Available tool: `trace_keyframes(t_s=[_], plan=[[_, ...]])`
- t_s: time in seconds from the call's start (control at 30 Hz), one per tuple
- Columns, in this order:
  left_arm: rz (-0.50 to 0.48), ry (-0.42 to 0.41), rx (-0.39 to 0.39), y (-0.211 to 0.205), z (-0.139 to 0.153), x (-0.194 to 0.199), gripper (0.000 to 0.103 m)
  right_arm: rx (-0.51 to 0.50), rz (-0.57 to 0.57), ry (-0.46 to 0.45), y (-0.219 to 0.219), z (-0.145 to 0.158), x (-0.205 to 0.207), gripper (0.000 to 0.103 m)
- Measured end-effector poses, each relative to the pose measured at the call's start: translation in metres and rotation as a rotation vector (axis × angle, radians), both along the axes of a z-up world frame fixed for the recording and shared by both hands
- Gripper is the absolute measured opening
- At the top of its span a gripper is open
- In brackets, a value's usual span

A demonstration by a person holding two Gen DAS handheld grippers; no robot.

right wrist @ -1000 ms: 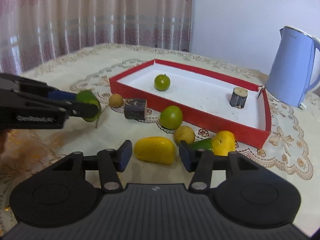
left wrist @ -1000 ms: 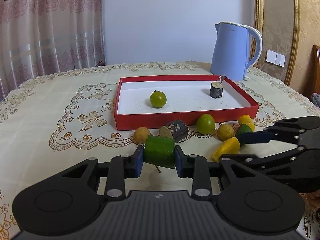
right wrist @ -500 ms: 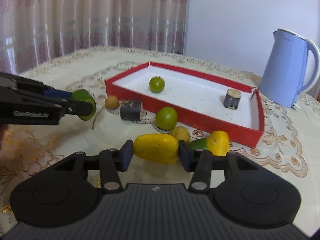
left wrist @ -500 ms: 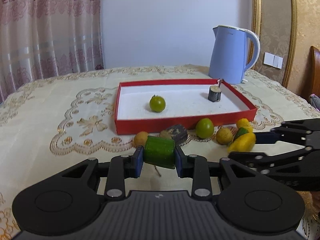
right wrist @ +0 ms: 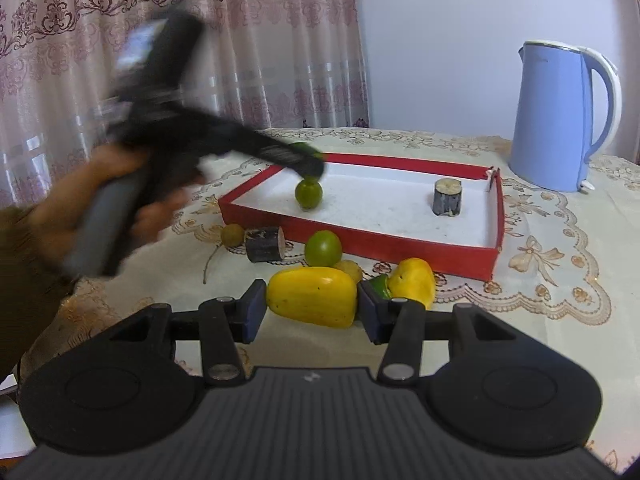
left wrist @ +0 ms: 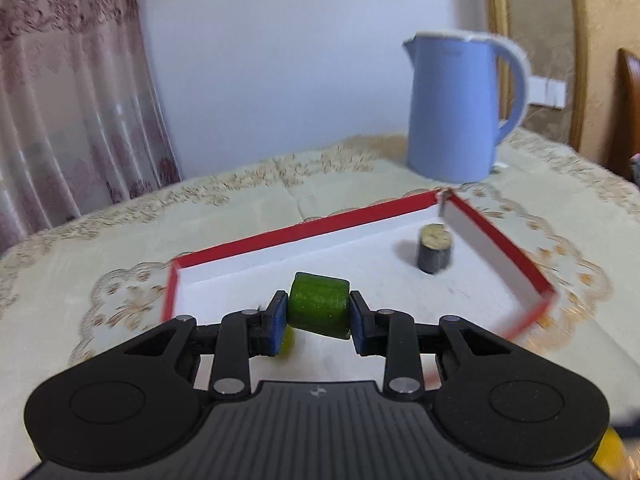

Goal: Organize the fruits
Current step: 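Lower the cucumber piece into the tray and open the left tool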

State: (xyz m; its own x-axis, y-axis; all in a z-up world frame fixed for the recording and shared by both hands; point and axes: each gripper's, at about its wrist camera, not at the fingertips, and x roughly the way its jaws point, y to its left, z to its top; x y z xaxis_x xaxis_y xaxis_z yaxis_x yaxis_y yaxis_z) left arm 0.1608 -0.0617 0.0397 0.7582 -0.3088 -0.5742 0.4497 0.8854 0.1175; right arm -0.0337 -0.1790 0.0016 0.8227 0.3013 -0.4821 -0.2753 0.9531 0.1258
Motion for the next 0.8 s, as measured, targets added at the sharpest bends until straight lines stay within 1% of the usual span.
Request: trace_keyframes(t_s=[0.13, 0.2, 0.23, 0.27, 0.3, 0.33, 0.37, 0.4, 0.43, 0.53, 0.6, 0.67, 0.8], plan=[[0.051, 0.044, 0.036, -0.025, -0.018, 0.040, 0.031, 0.008, -0.021, 0.003, -0.007, -0.001, -0.002, 0.046], [0.064, 0.058, 0.053, -0.032, -0.023, 0.047, 0.031, 0.013, -0.034, 0.003, -0.010, -0.001, -0.002, 0.046], [0.072, 0.071, 0.051, -0.033, -0.024, 0.049, 0.031, 0.013, -0.037, 0.001, -0.010, -0.001, -0.002, 0.046], [0.077, 0.079, 0.038, -0.031, -0.023, 0.048, 0.034, 0.016, -0.041, -0.001, -0.012, -0.001, -0.002, 0.046], [0.069, 0.089, 0.020, -0.028, -0.021, 0.046, 0.049, 0.020, -0.047, -0.001, -0.012, -0.001, -0.002, 0.046], [0.072, 0.093, 0.007, -0.024, -0.018, 0.042, 0.057, 0.024, -0.054, -0.003, -0.014, -0.002, -0.002, 0.046], [0.086, 0.083, 0.004, -0.020, -0.014, 0.038, 0.074, 0.026, -0.057, -0.003, -0.015, -0.003, -0.001, 0.046], [0.111, 0.053, 0.003, -0.014, -0.010, 0.030, 0.077, 0.029, -0.062, -0.001, -0.016, -0.004, 0.000, 0.046], [0.138, 0.023, 0.000, -0.008, -0.005, 0.022, 0.077, 0.033, -0.067, 0.000, -0.016, -0.005, 0.001, 0.046], [0.212, -0.025, 0.017, 0.015, 0.008, -0.009, 0.077, 0.047, -0.079, -0.004, -0.019, -0.006, 0.003, 0.046], [0.264, -0.044, 0.019, 0.032, 0.012, -0.032, 0.077, 0.055, -0.089, -0.008, -0.021, -0.006, 0.005, 0.046], [0.293, -0.043, 0.002, 0.050, 0.010, -0.056, 0.077, 0.063, -0.095, -0.010, -0.021, -0.006, 0.008, 0.046], [0.339, -0.009, -0.060, 0.078, -0.003, -0.090, 0.077, 0.055, -0.090, -0.006, -0.016, -0.006, 0.013, 0.046]])
